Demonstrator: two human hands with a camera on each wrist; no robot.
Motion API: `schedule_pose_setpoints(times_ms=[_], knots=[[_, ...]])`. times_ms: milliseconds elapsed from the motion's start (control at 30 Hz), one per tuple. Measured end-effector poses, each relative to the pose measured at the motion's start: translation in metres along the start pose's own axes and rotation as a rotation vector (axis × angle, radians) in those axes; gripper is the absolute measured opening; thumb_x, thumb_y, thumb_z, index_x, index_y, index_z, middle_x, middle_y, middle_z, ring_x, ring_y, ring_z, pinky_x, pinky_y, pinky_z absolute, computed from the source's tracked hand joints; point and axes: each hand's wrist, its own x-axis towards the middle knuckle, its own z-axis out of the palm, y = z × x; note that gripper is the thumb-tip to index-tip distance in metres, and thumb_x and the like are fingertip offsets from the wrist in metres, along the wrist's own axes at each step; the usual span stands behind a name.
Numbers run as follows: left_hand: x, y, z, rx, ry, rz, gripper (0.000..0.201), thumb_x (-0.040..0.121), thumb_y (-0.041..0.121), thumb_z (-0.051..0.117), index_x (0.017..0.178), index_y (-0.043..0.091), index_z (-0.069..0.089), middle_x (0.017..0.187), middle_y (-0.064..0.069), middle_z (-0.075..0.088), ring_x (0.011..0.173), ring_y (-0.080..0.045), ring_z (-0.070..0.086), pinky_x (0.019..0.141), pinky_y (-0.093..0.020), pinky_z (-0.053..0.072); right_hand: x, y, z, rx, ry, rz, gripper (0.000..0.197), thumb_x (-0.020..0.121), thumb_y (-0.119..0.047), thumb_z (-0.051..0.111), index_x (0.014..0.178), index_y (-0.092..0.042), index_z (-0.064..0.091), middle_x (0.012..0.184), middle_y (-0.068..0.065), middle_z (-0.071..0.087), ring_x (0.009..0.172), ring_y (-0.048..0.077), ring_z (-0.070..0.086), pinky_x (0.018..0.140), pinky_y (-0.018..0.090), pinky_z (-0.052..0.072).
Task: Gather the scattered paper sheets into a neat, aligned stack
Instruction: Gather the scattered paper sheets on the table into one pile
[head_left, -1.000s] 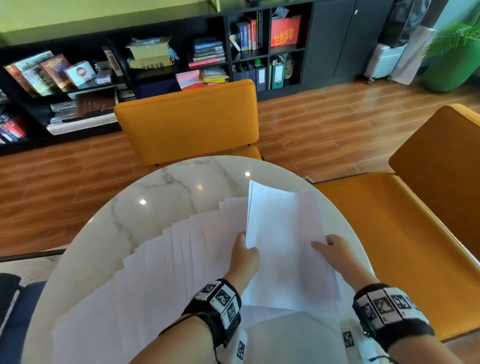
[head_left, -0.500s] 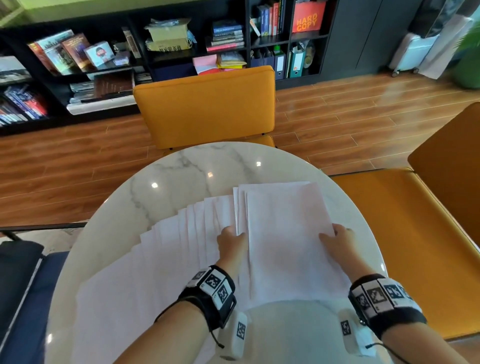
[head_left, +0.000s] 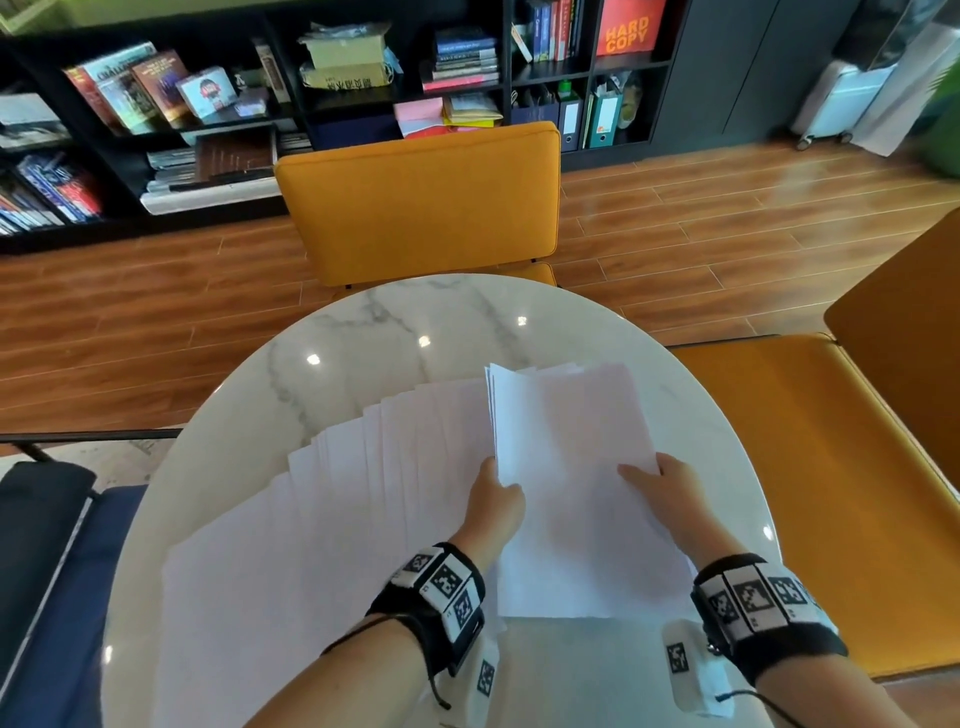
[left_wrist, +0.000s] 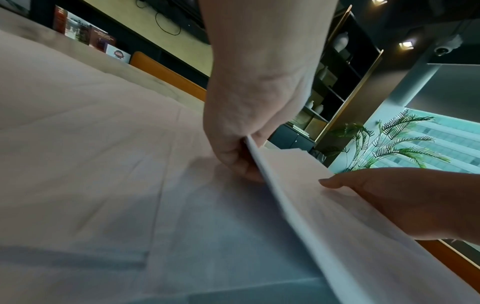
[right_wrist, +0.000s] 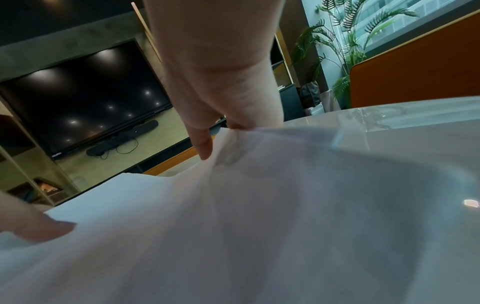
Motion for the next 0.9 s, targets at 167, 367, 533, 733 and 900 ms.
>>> schedule_pose_setpoints(times_ms=[167,367,533,733,900], knots=[[-0.011,-0.016,-0.015,0.045,-0.047,0.021,0.016,0.085,0.006,0.046,0.098,0.012,0.054,0.087,-0.008,0.052,0.073,-0.018,0.047,0.063,-0.029,0.036,-0.008,0.009,-0.004,-0.023,-0.008,-0.028,0.033,0.089,-0.022,0.056,0.116,-0.003,0.058,0.109,0.017,0.065,0.095,0.036,0.062,0.082,0.043,0.051],[-0.012,-0.030,-0.060,0.095,0.316,0.027,0.043,0.086,0.008,0.051,0.129,0.001,0.052,0.134,-0.014,0.050,0.123,-0.028,0.052,0.099,-0.029,0.042,-0.013,0.019,-0.001,-0.080,0.036,-0.036,0.041,0.090,-0.021,0.056,0.125,-0.002,0.051,0.119,0.019,0.061,0.103,0.036,0.058,0.082,0.039,0.045],[-0.005,-0.021,-0.073,0.106,0.326,-0.085,0.052,0.079,0.006,0.045,0.124,-0.018,0.040,0.130,-0.036,0.047,0.094,-0.040,0.060,0.074,-0.039,0.053,-0.009,0.016,0.012,-0.159,0.094,-0.032,0.057,0.083,-0.029,0.061,0.133,-0.005,0.047,0.127,0.019,0.056,0.108,0.040,0.058,0.092,0.049,0.049],[0.008,-0.017,-0.077,0.106,0.249,-0.092,0.049,0.078,0.012,0.043,0.123,-0.008,0.048,0.109,-0.024,0.062,0.073,-0.025,0.057,0.059,-0.029,0.046,-0.014,0.004,0.031,-0.278,0.152,-0.037,0.056,0.086,-0.020,0.059,0.135,-0.001,0.040,0.135,0.023,0.041,0.121,0.041,0.044,0.100,0.048,0.043],[0.008,-0.016,-0.067,0.212,0.204,-0.112,0.046,0.085,0.025,0.041,0.126,0.006,0.049,0.122,-0.018,0.059,0.112,-0.037,0.056,0.095,-0.046,0.049,-0.020,-0.003,0.046,-0.359,0.091,-0.089,0.064,0.089,-0.024,0.054,0.146,-0.006,0.030,0.142,0.019,0.040,0.130,0.037,0.040,0.107,0.045,0.039]])
